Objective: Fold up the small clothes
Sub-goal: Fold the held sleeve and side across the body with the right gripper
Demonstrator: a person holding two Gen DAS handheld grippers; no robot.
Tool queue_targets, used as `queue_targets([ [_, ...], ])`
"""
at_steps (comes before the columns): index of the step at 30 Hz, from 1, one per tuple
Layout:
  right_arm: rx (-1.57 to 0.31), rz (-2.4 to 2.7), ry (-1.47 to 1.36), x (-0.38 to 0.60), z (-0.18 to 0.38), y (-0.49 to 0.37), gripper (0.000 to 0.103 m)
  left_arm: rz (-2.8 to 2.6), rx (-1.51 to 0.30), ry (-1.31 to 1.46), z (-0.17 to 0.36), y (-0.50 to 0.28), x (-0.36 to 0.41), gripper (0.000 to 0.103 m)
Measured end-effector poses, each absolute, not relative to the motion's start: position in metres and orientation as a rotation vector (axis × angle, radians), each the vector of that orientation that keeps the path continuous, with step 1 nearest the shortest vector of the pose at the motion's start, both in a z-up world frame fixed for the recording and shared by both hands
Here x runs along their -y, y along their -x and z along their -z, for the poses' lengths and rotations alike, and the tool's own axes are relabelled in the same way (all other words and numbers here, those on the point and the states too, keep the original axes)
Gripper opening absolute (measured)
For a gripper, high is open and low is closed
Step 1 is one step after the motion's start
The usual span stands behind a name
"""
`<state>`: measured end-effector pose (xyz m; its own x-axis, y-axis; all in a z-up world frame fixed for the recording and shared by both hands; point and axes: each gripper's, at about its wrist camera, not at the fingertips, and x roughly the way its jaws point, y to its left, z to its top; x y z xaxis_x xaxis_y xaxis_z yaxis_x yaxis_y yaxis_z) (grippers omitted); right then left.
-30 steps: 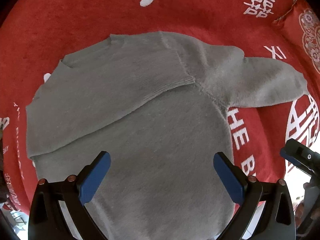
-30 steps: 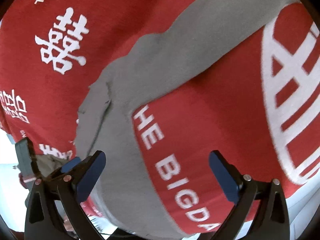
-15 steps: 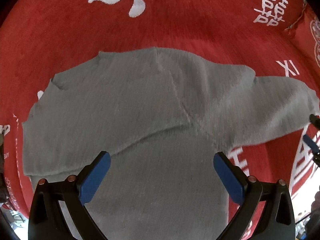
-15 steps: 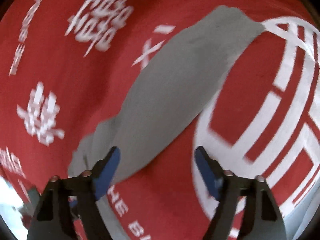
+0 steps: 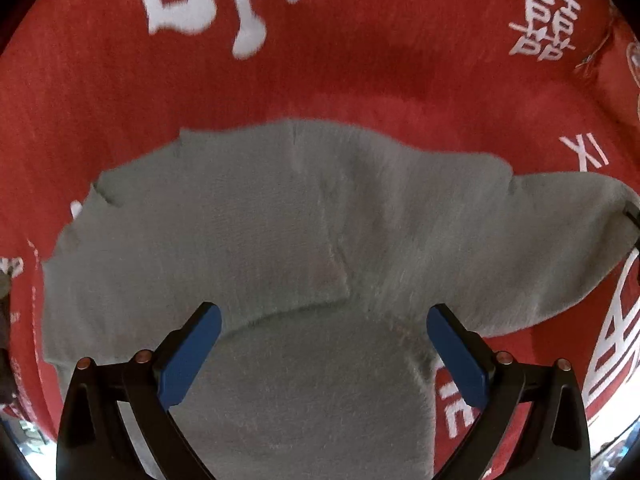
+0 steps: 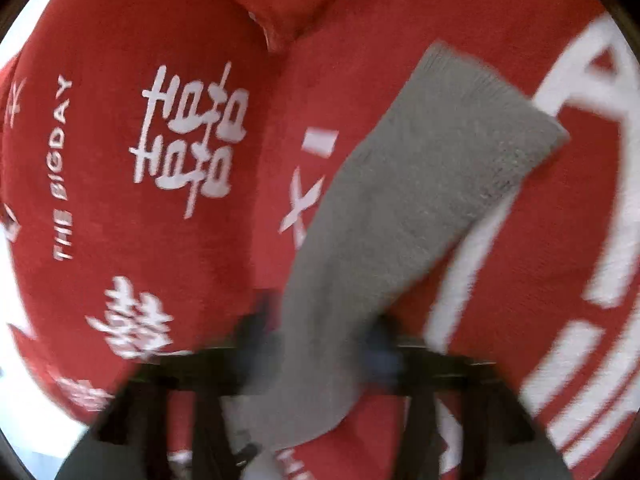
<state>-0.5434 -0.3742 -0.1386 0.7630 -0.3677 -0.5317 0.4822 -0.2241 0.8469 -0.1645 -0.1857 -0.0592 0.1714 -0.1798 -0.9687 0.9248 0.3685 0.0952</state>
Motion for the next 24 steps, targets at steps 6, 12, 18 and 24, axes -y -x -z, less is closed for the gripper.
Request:
queue_targets([
  [6,0.032,0.603,-1.61,0.372,0.122,0.528,0.008,0.926,-1.092,-0.922,0.089,0.185,0.207,0.103],
  [12,0.021,0.467,-1.56,0.369,0.091,0.49,0.008,0.948,-1.113,-0.873,0.077,0.183,0.207,0.103],
  [18,-0.093,0.346,-1.429,0.361,0.049,0.418,0.008,0.931,-1.086,-0.788,0.041,0.137,0.169,0.103],
  [24,-0.263,0.196,-1.251,0.331,0.019,0.312,0.008,0.834,-1.083,-0.741,0.025,0.074,0.116,0.103],
])
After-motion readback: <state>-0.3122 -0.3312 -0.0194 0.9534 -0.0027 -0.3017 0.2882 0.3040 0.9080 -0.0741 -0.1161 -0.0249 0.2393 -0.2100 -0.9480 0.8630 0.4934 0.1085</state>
